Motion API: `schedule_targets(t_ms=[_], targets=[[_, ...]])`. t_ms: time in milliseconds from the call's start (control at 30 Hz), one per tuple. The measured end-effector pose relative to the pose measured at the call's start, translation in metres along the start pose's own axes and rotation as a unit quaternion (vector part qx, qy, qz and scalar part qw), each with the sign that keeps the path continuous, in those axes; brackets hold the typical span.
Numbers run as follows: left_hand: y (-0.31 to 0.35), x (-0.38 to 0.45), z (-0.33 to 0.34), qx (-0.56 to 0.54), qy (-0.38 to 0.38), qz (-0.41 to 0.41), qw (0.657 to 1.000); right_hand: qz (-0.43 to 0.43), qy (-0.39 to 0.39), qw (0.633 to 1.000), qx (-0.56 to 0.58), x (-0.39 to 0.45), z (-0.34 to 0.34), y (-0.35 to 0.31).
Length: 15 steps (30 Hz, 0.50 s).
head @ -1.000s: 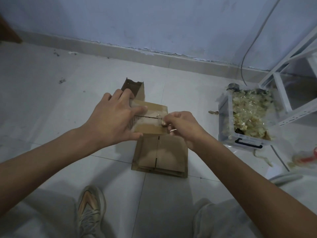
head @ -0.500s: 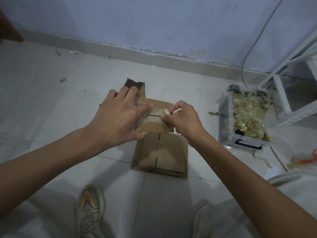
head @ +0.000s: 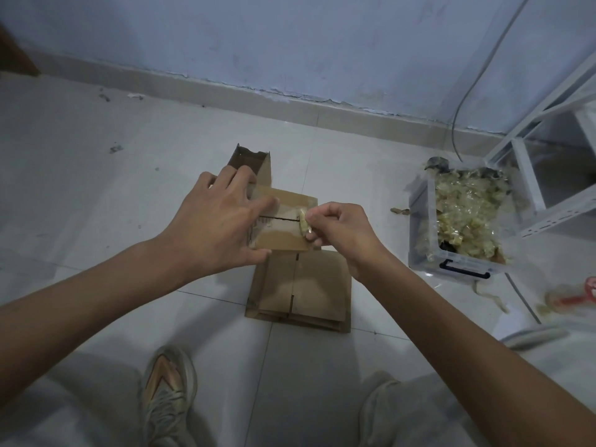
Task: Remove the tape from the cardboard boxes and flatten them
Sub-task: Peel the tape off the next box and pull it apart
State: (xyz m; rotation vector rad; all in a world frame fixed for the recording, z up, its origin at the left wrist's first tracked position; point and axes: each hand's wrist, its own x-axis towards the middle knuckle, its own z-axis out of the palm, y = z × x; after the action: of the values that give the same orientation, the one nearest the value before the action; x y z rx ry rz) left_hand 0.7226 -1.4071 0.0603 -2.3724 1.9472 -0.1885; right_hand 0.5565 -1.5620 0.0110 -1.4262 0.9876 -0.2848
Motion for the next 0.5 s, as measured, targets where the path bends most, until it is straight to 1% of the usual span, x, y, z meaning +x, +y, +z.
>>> schedule_targets(t_ms=[100,200,300,367,500], targets=[[-0.003,0.0,0.004,0.012,-0.008,-0.009,1.0,0.022,-0.024,0.999,0.041,0.0,-0.003,0.001],[-0.006,0.001,0.012,0.011,-0.015,-0.012,1.0,0.05,-0.081,0.99,0.102,0.001,-0.002,0.002],[-0.004,0.003,0.022,-0.028,-0.056,-0.018,0.998,0.075,-0.126,0.978,0.145,-0.004,0.006,0.002],[-0.001,0.004,0.028,-0.048,-0.08,-0.012,0.996,0.083,-0.134,0.974,0.161,-0.006,0.008,0.003],[0.008,-0.002,0.039,-0.039,-0.046,0.035,0.998,0.099,-0.145,0.967,0.185,-0.008,0.006,0.007]])
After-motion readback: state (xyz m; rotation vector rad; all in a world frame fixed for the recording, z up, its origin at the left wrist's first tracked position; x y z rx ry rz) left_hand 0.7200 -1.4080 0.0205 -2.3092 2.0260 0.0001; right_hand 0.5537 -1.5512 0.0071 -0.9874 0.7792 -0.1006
